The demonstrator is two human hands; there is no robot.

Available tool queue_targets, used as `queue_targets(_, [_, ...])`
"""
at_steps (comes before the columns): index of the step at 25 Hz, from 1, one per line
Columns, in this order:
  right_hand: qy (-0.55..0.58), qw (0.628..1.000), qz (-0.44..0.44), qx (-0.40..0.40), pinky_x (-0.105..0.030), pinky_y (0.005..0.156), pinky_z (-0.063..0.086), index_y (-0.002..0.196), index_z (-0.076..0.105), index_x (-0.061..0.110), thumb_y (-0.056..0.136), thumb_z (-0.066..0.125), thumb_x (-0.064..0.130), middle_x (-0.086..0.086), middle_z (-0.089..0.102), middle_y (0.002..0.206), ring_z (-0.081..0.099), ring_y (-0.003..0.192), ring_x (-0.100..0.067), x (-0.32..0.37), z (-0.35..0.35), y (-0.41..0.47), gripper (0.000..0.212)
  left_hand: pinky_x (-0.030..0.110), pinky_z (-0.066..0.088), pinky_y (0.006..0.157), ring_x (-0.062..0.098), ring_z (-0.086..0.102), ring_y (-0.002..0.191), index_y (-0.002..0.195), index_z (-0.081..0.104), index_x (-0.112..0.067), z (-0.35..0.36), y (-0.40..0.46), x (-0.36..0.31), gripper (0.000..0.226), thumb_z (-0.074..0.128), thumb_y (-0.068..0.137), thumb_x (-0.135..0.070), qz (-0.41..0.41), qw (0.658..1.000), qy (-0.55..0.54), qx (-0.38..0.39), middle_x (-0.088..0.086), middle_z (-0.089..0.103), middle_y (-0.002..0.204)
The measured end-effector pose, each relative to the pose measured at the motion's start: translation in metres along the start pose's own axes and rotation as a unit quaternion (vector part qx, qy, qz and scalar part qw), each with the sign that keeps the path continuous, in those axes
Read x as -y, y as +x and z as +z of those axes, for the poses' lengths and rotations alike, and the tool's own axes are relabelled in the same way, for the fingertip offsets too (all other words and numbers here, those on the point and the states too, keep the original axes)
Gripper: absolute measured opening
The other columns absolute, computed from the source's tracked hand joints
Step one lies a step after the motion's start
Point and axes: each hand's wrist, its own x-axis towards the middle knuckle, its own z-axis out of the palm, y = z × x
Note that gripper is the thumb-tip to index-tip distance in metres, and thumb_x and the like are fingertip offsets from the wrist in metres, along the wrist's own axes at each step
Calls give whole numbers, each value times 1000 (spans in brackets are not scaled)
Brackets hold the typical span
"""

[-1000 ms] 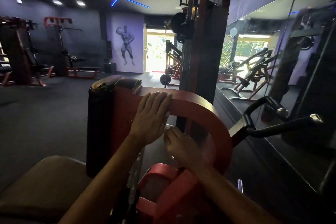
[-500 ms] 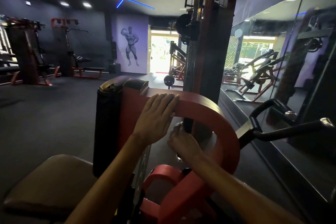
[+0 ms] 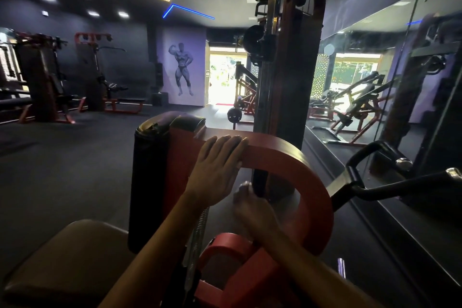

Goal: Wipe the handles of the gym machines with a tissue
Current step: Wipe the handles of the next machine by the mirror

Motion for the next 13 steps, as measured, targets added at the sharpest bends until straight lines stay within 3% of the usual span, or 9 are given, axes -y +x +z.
queue_targets(3, [-62, 995, 2, -78, -23, 50, 48, 68, 73, 12, 60, 81, 21, -4, 68, 65, 63, 58, -13, -37, -36, 13, 14, 39, 14, 114, 24, 38, 130, 139, 42, -11, 3, -2, -1, 46, 40, 95, -25, -1, 1000, -13, -7, 9, 49, 138])
queue_targets(6, [-98, 991, 0, -92, -23, 52, 46, 66, 74, 14, 57, 81, 25, 0, 66, 62, 60, 55, -11, -44, -33, 13, 16, 40, 16, 114, 24, 39, 130, 139, 43, -11, 1, -1, -1, 46, 38, 95, -25, -4, 1000, -13, -3, 9, 49, 138])
queue_targets(10, [-13, 998, 23, -55, -21, 55, 54, 75, 76, 8, 44, 91, 26, -12, 73, 76, 70, 70, -14, -25, -19, 5, 39, 42, 19, 113, 24, 39, 130, 140, 40, -11, -5, -2, -6, 47, 38, 95, -25, -14, 999, -14, 27, 8, 48, 139])
queue_targets(13, [23, 999, 27, -9, -20, 45, 51, 78, 75, 2, 39, 91, 19, -19, 72, 83, 71, 70, -18, -14, -8, -4, 45, 43, 19, 113, 25, 39, 131, 141, 38, -11, -12, 0, -5, 48, 37, 95, -26, -17, 999, 7, 37, 9, 47, 140])
